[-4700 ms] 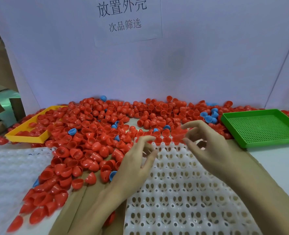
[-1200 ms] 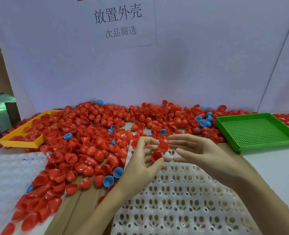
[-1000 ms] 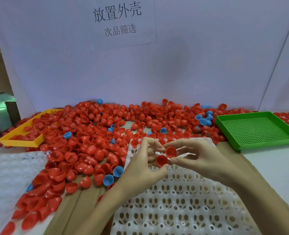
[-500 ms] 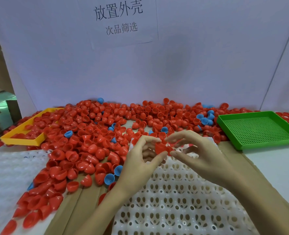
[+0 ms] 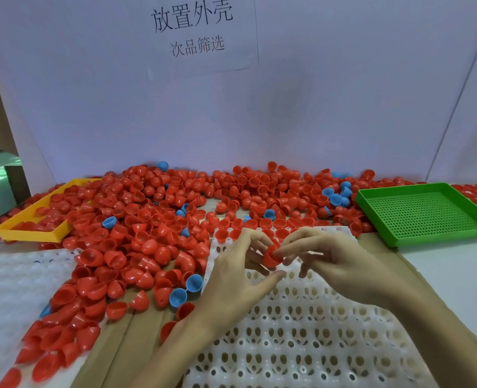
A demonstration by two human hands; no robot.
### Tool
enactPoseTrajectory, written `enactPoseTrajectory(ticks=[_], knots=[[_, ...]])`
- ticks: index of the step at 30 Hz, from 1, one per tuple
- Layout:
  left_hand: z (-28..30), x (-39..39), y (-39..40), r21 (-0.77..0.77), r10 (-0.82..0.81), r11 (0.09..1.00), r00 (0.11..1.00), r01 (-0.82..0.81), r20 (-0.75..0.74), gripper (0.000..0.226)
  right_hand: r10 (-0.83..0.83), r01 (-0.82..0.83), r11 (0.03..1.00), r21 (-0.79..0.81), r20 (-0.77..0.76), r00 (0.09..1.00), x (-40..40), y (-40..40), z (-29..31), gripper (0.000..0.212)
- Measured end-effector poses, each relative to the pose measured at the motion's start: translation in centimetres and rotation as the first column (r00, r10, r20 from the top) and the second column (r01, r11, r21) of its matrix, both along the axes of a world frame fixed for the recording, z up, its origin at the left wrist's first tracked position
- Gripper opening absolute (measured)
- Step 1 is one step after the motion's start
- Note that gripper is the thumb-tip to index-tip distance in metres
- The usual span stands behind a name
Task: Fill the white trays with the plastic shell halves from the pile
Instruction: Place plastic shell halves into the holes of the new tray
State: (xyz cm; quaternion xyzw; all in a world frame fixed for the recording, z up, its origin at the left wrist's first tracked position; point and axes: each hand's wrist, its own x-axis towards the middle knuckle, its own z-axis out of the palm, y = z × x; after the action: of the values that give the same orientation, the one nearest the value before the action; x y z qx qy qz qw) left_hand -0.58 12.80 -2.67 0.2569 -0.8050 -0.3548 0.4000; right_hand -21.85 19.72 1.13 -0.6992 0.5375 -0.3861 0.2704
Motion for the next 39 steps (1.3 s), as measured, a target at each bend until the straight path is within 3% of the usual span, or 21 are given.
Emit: enactPoseTrajectory(ticks=[4, 8, 12, 23, 29, 32, 35, 39], knots=[[-0.5, -0.3, 0.2, 0.024, 0.0, 1.0, 0.994, -0.002, 0.106, 0.069, -0.154, 0.156, 0.986, -0.059, 0.04, 0.987, -1.7, -0.4, 0.2, 0.048], [-1.2, -0.1, -0.1, -0.083, 0.01, 0.996, 0.946, 0.018, 0.324, 0.062, -0.408, 0.38, 0.909, -0.172, -0.169, 0.897, -3.8, -0.9, -0.8, 0.042], [-1.7, -0.2, -0.1, -0.152, 0.026, 0.987, 0.879, 0.053, 0.476, 0.051, -0.518, 0.47, 0.855, -0.22, -0.299, 0.801, -5.8, -1.2, -1.9, 0.04], [-1.2, -0.2, 0.3, -0.188, 0.044, 0.98, 0.858, 0.062, 0.511, 0.048, -0.504, 0.491, 0.86, -0.141, -0.395, 0.768, -5.8, -1.5, -2.8, 0.041], [1.7, -1.3, -1.5, -0.188, 0.02, 0.975, 0.785, 0.123, 0.619, 0.037, -0.524, 0.503, 0.85, -0.155, -0.336, 0.783, -5.7, -1.8, -3.2, 0.022], [3.7, -3.3, -4.6, -0.081, -0.034, 0.992, 0.828, 0.095, 0.56, 0.027, -0.56, 0.529, 0.828, -0.186, -0.334, 0.758, -5.9, -2.0, -3.1, 0.02], [4.6, -5.2, -9.1, -0.132, 0.057, 0.991, 0.874, 0.008, 0.482, 0.025, -0.556, 0.524, 0.83, -0.19, -0.351, 0.753, -5.8, -1.8, -2.9, 0.022], [3.1, -7.1, -14.3, -0.234, 0.159, 0.972, 0.766, -0.011, 0.623, 0.034, -0.507, 0.481, 0.86, -0.171, -0.394, 0.766, -5.5, -1.8, -2.9, 0.024]])
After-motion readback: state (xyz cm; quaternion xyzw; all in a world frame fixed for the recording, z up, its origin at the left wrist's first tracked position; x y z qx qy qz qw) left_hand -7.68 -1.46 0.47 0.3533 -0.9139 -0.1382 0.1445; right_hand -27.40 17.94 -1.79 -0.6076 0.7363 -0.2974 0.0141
